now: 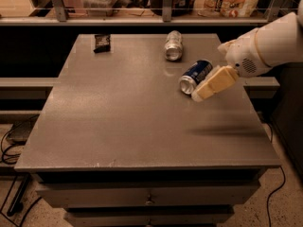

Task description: Move pepsi can near rxbar chocolate

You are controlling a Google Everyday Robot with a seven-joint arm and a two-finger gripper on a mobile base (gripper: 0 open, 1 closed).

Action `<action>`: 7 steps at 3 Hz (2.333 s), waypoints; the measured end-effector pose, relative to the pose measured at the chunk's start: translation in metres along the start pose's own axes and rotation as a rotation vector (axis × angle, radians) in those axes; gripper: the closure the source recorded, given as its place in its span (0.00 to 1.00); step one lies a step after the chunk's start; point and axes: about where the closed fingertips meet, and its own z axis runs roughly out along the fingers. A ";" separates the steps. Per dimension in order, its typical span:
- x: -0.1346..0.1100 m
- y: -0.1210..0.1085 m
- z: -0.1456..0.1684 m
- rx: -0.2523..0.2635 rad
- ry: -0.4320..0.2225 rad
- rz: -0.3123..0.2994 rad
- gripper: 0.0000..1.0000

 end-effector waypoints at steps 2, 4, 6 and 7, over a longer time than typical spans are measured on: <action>0.014 -0.038 0.047 -0.011 -0.075 0.123 0.00; 0.031 -0.056 0.077 -0.009 -0.071 0.210 0.18; 0.001 -0.056 0.078 0.008 -0.064 0.148 0.64; -0.063 -0.040 0.056 0.005 -0.111 -0.006 0.88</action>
Offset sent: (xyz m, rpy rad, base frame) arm 0.0799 -0.0089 -0.0606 0.1814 0.0738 -0.1195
